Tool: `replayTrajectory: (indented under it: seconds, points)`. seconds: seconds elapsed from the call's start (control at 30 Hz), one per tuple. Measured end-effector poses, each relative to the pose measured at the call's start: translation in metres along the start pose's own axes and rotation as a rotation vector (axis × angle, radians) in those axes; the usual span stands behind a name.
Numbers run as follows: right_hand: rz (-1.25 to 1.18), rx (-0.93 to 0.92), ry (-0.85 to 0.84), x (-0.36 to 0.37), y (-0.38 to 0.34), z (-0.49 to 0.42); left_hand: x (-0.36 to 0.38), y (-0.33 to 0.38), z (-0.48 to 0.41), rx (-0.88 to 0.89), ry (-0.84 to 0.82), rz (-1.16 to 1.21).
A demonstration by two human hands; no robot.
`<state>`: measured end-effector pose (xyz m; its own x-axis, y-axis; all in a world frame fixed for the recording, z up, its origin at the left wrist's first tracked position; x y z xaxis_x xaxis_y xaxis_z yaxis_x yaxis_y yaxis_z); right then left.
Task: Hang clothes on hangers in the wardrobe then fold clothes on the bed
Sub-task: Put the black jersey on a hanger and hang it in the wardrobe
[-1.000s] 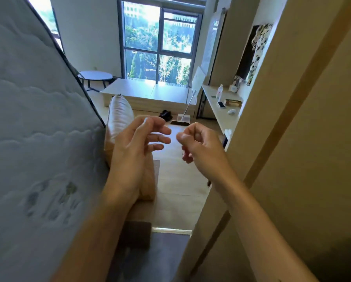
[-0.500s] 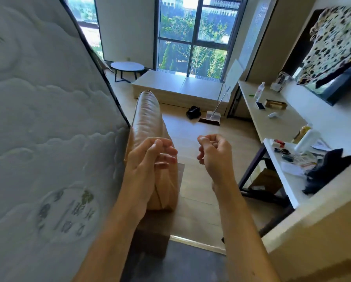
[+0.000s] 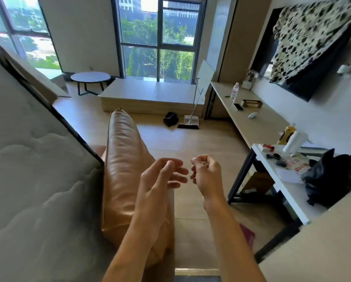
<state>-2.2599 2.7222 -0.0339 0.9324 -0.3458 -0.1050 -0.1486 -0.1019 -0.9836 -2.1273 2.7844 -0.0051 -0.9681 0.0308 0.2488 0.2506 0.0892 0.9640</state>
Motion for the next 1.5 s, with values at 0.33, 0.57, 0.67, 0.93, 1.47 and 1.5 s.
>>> replayTrajectory:
  seconds: [0.33, 0.57, 0.67, 0.93, 1.47, 1.5]
  points:
    - [0.016, 0.01, 0.052, 0.054, 0.013, -0.104, -0.009, -0.018, -0.109, -0.014, -0.085, 0.057]
    - [-0.002, 0.062, 0.028, 0.058, 0.051, -0.188, 0.014, -0.046, -0.18, -0.031, -0.047, -0.001]
    - [-0.017, 0.077, -0.02, 0.057, 0.073, -0.234, 0.029, -0.058, -0.216, -0.03, -0.018, -0.03]
    - [-0.017, 0.055, -0.225, 0.03, 0.106, -0.397, 0.106, -0.103, -0.353, -0.038, 0.181, -0.069]
    - [-0.012, 0.07, -0.294, -0.057, 0.136, -0.637, 0.239, -0.149, -0.568, -0.112, 0.228, -0.011]
    - [-0.006, 0.064, -0.312, -0.052, 0.137, -0.65, 0.241, -0.151, -0.582, -0.114, 0.223, -0.01]
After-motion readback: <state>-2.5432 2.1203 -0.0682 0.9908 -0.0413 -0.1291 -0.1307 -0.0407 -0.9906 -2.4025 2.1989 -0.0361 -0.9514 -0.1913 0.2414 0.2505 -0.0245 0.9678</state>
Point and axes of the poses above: each hand's wrist, its own z-axis away from the middle knuckle, its own x-axis out of the palm, y = z × x, the point moved 2 cm from there along -z, towards the middle knuckle, and after that the axes turned 9 degrees about -x, right-handed, at the moved point
